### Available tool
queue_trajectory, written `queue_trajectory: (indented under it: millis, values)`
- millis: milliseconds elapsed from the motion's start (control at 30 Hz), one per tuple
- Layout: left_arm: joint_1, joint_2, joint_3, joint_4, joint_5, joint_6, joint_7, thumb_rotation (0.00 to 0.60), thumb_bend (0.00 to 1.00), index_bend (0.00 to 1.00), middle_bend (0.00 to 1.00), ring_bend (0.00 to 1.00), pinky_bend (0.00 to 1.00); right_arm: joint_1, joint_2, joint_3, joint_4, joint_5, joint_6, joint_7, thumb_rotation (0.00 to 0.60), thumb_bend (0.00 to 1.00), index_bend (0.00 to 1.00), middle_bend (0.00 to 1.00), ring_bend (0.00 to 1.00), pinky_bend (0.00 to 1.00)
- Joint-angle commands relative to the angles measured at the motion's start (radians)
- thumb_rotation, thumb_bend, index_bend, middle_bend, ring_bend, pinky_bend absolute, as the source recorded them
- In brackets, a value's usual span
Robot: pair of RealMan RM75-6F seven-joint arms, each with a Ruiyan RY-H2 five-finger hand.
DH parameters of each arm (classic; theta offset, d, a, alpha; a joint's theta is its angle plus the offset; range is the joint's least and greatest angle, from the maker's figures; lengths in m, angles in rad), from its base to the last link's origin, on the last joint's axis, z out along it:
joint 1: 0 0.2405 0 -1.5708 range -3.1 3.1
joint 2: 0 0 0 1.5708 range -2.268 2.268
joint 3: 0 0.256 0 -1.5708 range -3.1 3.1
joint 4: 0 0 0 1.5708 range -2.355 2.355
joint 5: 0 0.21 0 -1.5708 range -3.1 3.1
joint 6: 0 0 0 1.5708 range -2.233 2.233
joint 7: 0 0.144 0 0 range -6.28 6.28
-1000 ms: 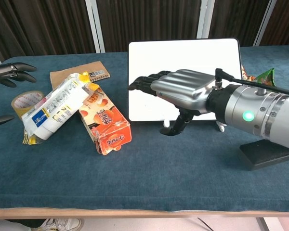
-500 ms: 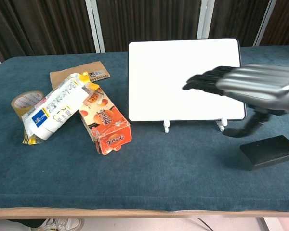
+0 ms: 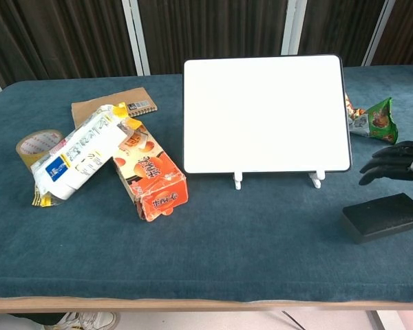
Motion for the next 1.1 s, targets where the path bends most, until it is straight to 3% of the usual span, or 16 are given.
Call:
queue_trajectory:
  millis: [33, 467, 767, 1100]
  values:
    - [-0.002, 0.002, -0.004, -0.008, -0.005, -0.012, 0.006, 0.600, 0.35, 0.00, 0.12, 0.09, 0.13, -0.007, -0.025, 0.002, 0.034, -0.021, -0.013, 0.014, 0.600, 0.22, 0.23, 0.12, 0.02, 0.02]
    - [0.001, 0.009, -0.015, -0.011, -0.004, -0.030, -0.003, 0.600, 0.35, 0.00, 0.12, 0.09, 0.12, -0.023, -0.081, 0.052, 0.106, -0.006, -0.029, 0.039, 0.600, 0.22, 0.42, 0.25, 0.14, 0.16]
    - [0.008, 0.014, -0.019, -0.012, 0.000, -0.031, -0.006, 0.600, 0.35, 0.00, 0.12, 0.09, 0.12, -0.036, -0.094, 0.066, 0.119, 0.002, -0.036, 0.021, 0.600, 0.22, 0.46, 0.28, 0.17, 0.20]
    - [0.011, 0.018, -0.026, -0.015, 0.004, -0.032, -0.009, 0.600, 0.35, 0.00, 0.12, 0.09, 0.12, -0.055, -0.111, 0.092, 0.134, -0.055, 0.049, 0.068, 0.600, 0.22, 0.72, 0.43, 0.40, 0.31]
